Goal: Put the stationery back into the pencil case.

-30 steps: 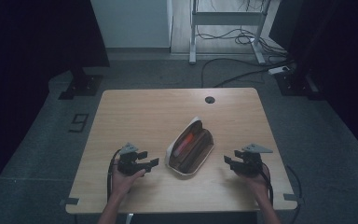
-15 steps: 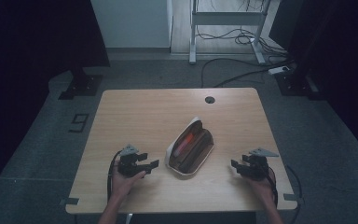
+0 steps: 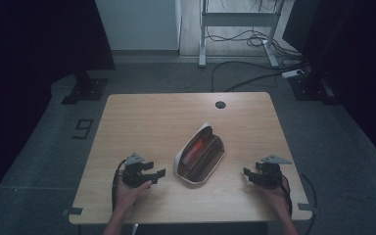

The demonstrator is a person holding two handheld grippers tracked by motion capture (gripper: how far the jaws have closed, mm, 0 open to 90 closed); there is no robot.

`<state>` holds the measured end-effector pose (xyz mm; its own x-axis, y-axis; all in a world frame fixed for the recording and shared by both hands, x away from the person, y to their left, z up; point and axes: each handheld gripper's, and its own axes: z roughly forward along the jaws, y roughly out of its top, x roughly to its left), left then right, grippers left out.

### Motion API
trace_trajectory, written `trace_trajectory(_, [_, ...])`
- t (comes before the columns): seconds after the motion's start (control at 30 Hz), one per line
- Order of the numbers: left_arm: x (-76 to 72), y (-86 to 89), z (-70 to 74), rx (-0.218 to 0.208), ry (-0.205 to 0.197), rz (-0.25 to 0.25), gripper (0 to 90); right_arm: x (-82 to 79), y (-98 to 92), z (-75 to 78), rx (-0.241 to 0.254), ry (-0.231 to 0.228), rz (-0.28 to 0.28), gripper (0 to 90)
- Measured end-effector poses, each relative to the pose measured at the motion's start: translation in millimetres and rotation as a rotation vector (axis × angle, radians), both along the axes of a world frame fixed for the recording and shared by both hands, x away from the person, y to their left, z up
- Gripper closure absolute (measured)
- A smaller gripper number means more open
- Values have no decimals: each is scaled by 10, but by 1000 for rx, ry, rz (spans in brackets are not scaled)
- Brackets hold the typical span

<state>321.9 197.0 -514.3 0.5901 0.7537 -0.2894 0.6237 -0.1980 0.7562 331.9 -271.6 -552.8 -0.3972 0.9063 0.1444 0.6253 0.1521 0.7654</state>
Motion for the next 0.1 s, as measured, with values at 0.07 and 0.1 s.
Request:
trace_trajectory(0.07, [-6, 1, 1, 1, 0, 0, 312, 4, 7, 0, -4, -1, 0, 343])
trace_trajectory(0.1, [-6, 1, 1, 1, 0, 0, 312, 6, 10, -1, -6, -2, 1, 342])
